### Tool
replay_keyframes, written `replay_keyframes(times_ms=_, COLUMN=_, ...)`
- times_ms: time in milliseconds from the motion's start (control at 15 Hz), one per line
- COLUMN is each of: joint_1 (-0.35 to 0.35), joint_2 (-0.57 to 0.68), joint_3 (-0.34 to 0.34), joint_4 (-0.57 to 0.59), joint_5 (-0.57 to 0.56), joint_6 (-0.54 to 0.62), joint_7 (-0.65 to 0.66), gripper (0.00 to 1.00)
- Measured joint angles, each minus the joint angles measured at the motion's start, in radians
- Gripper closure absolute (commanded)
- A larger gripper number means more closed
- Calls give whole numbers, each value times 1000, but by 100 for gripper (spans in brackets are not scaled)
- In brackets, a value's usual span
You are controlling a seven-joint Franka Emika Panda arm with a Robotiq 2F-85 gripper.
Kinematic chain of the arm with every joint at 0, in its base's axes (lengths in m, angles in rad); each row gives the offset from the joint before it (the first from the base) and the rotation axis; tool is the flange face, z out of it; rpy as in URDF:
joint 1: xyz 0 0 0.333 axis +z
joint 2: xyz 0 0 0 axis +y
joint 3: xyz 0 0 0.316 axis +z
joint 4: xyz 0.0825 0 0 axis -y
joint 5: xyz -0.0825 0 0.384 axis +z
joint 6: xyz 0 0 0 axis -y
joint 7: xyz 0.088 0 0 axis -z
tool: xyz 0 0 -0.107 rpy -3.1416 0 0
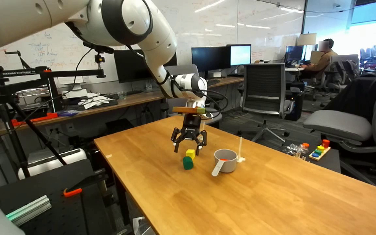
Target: Put all the blocks in the cup
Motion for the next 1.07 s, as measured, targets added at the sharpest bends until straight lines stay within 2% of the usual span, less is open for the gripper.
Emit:
replay_keyframes(times_ms=400, joint_1=5, joint_2=64, joint_3=-1, joint_4=81, joint_5=0, joint_6=-1, joint_7=3, gripper=0)
replay_keyframes(times_ms=467, joint_1=6, joint_2=71, joint_3=-1, joint_4=93, joint_5=0, joint_6=-1, joint_7=3, gripper=25)
replay_keyframes(times_ms=533, joint_1=8, joint_2=77, joint_3=-1, joint_4=107, joint_5=0, joint_6=-1, joint_7=3, gripper=26)
replay_keyframes(times_ms=1067, joint_1=21, joint_2=103, joint_3=-4, joint_4=182, joint_5=0, joint_6=-1, joint_7=7, gripper=89)
